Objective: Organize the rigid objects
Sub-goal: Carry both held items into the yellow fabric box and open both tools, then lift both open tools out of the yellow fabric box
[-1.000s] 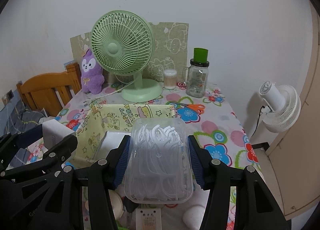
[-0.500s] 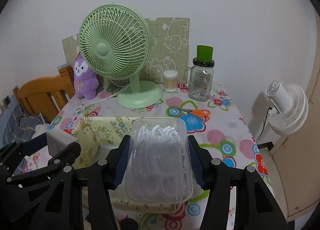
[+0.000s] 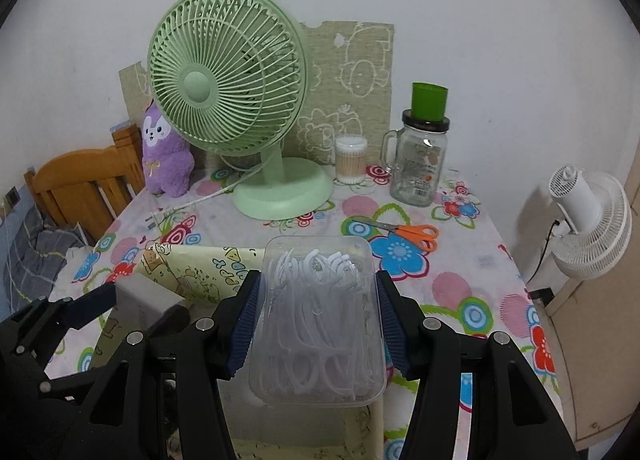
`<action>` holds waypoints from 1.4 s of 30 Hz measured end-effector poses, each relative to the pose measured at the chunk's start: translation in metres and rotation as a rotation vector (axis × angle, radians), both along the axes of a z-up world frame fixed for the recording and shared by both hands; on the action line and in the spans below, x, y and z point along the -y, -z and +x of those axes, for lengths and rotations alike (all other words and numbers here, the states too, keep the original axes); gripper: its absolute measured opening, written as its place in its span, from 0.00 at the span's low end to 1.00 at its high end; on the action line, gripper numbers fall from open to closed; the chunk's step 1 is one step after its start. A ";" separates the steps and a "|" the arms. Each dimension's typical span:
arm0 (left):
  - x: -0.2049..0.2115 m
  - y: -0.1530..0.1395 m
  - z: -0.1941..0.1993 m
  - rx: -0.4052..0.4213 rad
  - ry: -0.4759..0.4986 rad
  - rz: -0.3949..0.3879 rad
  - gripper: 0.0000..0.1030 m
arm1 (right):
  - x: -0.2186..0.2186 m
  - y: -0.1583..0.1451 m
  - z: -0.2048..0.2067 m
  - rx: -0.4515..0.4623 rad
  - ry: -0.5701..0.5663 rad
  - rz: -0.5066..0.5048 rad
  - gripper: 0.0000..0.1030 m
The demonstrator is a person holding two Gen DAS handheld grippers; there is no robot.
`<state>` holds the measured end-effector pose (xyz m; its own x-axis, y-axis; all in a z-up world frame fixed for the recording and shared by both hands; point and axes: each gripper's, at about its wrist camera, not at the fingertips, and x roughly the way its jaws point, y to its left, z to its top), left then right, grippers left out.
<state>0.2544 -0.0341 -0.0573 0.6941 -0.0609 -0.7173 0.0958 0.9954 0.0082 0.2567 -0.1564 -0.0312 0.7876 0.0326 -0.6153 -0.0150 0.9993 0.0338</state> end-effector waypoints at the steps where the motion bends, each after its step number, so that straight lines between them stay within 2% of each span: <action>1: 0.000 0.002 0.002 -0.004 -0.001 0.001 0.64 | 0.000 0.001 0.002 -0.003 -0.001 -0.002 0.57; 9: 0.005 0.012 0.013 -0.026 -0.004 0.017 0.64 | -0.006 0.010 0.020 -0.037 -0.016 0.005 0.57; 15: 0.009 0.014 0.013 -0.012 -0.002 0.048 0.65 | -0.010 0.019 0.029 -0.064 -0.014 0.009 0.58; 23: 0.011 0.012 0.012 -0.028 0.022 0.026 0.79 | -0.011 0.018 0.028 -0.066 -0.009 0.011 0.59; 26: 0.012 0.010 0.010 -0.027 0.030 0.018 0.84 | -0.012 0.015 0.025 -0.051 0.003 -0.005 0.79; 32: 0.016 0.004 0.002 -0.005 0.032 0.036 0.96 | -0.011 0.009 0.017 -0.040 -0.002 -0.005 0.86; 35: 0.017 -0.002 -0.005 0.027 0.035 0.057 1.00 | -0.009 0.006 0.012 -0.042 -0.003 0.012 0.91; 42: 0.018 -0.008 -0.017 0.017 0.036 0.029 1.00 | -0.008 -0.002 -0.005 -0.037 -0.001 0.014 0.94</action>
